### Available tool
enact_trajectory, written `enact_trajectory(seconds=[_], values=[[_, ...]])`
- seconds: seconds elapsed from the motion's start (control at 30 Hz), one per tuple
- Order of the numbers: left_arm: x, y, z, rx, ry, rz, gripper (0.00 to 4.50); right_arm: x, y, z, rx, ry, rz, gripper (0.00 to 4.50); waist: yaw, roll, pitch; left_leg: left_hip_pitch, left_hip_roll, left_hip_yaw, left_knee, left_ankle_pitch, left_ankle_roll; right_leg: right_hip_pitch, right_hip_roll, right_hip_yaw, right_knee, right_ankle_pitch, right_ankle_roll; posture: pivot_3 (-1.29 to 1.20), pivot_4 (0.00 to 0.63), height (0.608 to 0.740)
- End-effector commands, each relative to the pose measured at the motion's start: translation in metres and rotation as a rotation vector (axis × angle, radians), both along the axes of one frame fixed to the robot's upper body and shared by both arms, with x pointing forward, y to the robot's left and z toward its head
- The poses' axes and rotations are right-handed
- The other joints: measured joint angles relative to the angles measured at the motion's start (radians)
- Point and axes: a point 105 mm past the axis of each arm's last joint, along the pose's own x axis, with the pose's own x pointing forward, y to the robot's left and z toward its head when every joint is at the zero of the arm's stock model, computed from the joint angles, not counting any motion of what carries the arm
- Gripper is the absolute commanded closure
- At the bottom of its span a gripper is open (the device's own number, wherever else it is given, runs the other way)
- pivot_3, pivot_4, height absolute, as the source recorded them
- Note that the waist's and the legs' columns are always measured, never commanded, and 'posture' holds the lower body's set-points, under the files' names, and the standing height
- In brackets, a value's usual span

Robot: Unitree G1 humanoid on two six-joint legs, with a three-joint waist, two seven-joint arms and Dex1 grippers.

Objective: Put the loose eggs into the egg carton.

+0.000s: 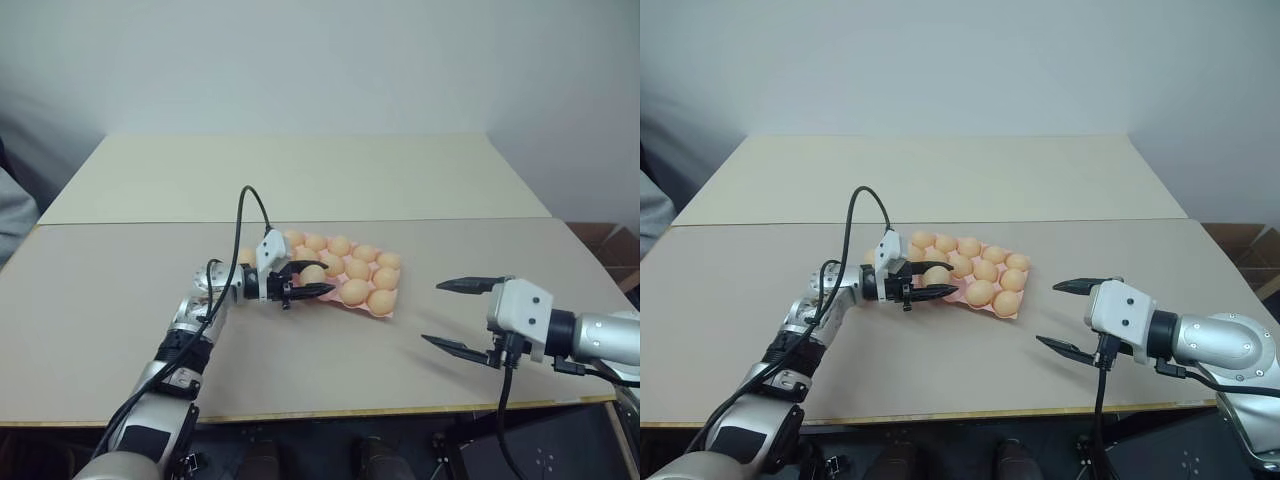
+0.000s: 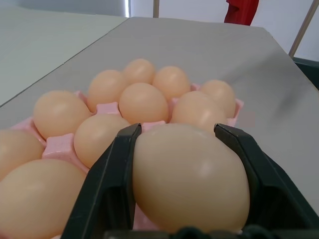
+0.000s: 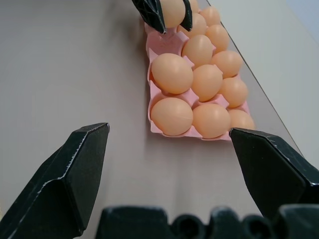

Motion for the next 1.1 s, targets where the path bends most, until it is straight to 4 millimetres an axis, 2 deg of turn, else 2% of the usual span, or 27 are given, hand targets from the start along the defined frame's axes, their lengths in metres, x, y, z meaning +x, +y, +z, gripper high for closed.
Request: enact_trajectory(seconds=[0.03,0.23,0.27,0.4,0.53,0.63,0.77,0.93,1.1], values=[[0.004,-0.009,0.016,-0.021,-0.072,-0.027,2.03,-0.001,0.0,0.012,0.004,-0.057,-0.017,0.0,0.0,0.0,0.0,0.0,0.0,0.0,0.0,0.0,0.0,0.0,0.0,0.0,0.0,0.0,0.0,0.0,0.15,0.74],[0.007,-0.016,0.019,-0.04,-0.095,-0.033,0.19,0.0,-0.001,0.011,0.007,-0.059,-0.029,0.0,-0.002,0.0,0.0,0.0,0.0,0.0,0.0,0.0,0.0,0.0,0.0,0.0,0.0,0.0,0.0,0.0,0.15,0.74],[0.006,-0.016,0.017,-0.037,-0.094,-0.038,0.03,0.0,-0.001,0.011,0.007,-0.059,-0.031,0.0,-0.002,0.0,0.0,0.0,0.0,0.0,0.0,0.0,0.0,0.0,0.0,0.0,0.0,0.0,0.0,0.0,0.15,0.74],[0.005,-0.011,0.019,-0.043,-0.115,-0.028,0.03,0.001,-0.001,0.012,0.008,-0.062,-0.033,0.0,-0.001,0.0,0.0,0.0,0.0,-0.001,0.0,0.0,0.0,0.0,0.0,0.0,0.0,0.0,0.0,0.0,0.15,0.74],[0.002,0.01,0.032,-0.041,-0.17,-0.002,0.03,-0.001,-0.002,0.012,0.005,-0.06,-0.028,0.0,-0.006,0.0,0.0,0.0,0.0,-0.001,0.0,0.0,0.0,0.0,0.0,0.0,0.0,0.0,0.0,0.0,0.15,0.74],[-0.006,0.035,0.043,-0.011,-0.187,0.035,0.03,-0.003,-0.002,0.013,0.002,-0.054,-0.012,0.0,-0.012,0.0,0.0,0.0,0.001,-0.001,-0.001,0.0,0.0,-0.001,0.001,0.0,0.0,0.0,0.0,0.0,0.15,0.74],[-0.021,0.081,0.057,0.054,-0.209,0.168,0.03,-0.003,-0.001,0.015,-0.01,-0.045,0.022,0.0,-0.017,0.0,0.0,0.0,0.001,-0.001,-0.001,0.0,0.0,-0.001,0.001,0.0,0.0,0.0,0.0,0.0,0.15,0.74],[-0.042,0.136,0.062,0.145,-0.193,0.355,0.03,0.002,0.003,0.014,-0.007,-0.042,0.05,0.0,-0.018,0.0,0.0,0.002,0.001,0.0,-0.001,0.0,0.0,0.0,0.0,0.0,0.0,-0.002,-0.004,0.0,0.15,0.74],[-0.075,0.167,0.06,0.222,-0.148,0.446,0.03,0.003,0.005,0.012,-0.01,-0.025,0.086,0.0,-0.018,-0.001,0.001,0.002,0.002,0.0,-0.002,0.0,0.0,-0.001,0.0,0.0,0.0,-0.004,-0.006,0.0,0.15,0.74]])
